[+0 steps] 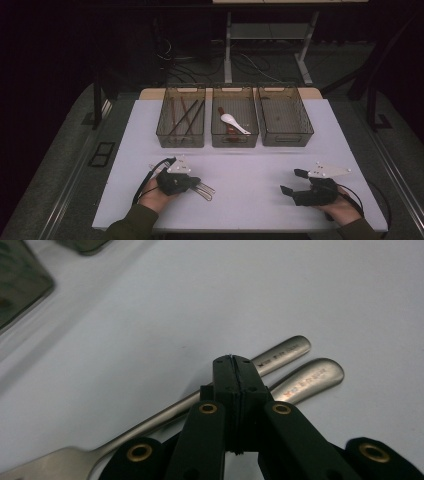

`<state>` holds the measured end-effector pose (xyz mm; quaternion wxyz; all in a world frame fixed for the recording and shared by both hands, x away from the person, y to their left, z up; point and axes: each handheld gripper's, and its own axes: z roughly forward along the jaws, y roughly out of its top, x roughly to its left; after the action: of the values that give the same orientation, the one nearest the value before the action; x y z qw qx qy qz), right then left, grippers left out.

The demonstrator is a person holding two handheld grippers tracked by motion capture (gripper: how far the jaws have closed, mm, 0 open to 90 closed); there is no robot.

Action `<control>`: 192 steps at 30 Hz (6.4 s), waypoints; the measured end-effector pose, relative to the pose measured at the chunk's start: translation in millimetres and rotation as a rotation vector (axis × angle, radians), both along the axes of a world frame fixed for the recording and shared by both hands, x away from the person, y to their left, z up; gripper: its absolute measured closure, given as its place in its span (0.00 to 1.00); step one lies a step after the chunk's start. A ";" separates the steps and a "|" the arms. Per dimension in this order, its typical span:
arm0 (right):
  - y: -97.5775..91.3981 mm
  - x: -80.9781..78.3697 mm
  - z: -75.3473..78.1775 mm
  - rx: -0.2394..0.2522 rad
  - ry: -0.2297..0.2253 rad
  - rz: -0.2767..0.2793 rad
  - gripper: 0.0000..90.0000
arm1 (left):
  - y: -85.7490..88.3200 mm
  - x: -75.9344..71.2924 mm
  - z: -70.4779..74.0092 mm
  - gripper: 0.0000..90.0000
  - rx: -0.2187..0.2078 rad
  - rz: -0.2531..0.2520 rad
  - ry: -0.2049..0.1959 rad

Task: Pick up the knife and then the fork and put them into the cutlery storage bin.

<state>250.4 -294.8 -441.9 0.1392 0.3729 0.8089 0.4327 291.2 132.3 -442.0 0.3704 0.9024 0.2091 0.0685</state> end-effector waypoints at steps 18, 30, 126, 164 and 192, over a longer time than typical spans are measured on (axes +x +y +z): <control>-0.1 -0.3 -0.1 -0.001 0.000 0.000 0.21 | -21.2 -1.3 1.6 0.99 0.007 -0.077 0.030; 0.3 0.1 -0.3 -0.005 0.002 -0.001 0.21 | -27.0 3.3 -2.6 0.99 0.015 -0.087 0.039; 24.9 33.9 34.5 0.001 0.042 0.230 0.21 | -50.4 36.7 34.1 0.93 -0.140 -0.353 -0.027; 105.3 62.7 20.2 -0.059 0.239 0.697 0.97 | -85.3 21.4 35.1 0.90 -0.145 -0.488 -0.050; 62.1 73.0 25.3 -0.125 0.175 0.415 0.96 | -15.7 2.4 22.6 0.28 -0.179 -0.040 -0.036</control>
<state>323.4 -232.8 -416.7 -0.0006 0.2253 0.9024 0.3672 293.6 116.6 -419.4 0.4548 0.8682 0.1897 0.0583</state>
